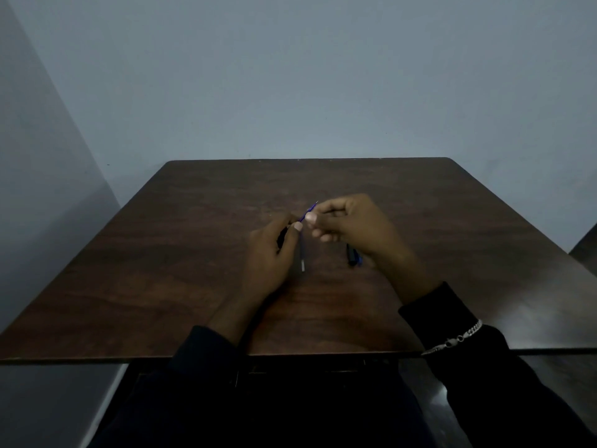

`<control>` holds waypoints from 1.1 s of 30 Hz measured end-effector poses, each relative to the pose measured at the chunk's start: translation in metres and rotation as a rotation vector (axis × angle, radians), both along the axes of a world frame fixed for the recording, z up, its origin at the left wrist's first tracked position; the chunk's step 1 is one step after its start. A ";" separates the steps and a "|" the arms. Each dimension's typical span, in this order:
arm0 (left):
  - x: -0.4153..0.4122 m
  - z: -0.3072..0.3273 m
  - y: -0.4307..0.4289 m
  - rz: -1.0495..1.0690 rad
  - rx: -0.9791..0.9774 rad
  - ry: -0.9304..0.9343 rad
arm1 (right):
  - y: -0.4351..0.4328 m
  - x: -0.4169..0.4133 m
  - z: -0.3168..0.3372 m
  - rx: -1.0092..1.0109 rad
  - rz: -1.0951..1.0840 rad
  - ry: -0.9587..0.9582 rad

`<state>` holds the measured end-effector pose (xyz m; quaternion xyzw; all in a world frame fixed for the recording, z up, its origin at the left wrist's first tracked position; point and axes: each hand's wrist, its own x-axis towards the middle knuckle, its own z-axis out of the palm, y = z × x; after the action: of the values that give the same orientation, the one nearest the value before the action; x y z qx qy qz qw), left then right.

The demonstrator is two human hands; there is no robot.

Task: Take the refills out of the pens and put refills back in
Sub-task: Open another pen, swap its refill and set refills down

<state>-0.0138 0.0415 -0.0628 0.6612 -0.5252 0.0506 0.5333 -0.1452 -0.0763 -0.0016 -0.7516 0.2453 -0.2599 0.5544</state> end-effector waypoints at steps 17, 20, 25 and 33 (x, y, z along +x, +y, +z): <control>0.062 0.005 0.036 0.239 -0.072 0.085 | -0.028 0.058 0.042 -0.024 -0.221 -0.072; 0.073 -0.002 0.040 0.299 -0.047 0.165 | -0.016 0.090 0.034 -0.072 -0.113 0.195; 0.079 -0.006 0.037 0.334 -0.040 0.189 | 0.002 0.141 0.017 -0.092 0.001 0.461; 0.075 -0.006 0.036 0.299 -0.060 0.085 | 0.016 0.183 -0.018 -0.521 -0.066 0.588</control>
<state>0.0615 0.0778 -0.0685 0.7173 -0.3963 0.1170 0.5610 0.0374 -0.0606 -0.0193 -0.9012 0.3437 -0.1047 0.2422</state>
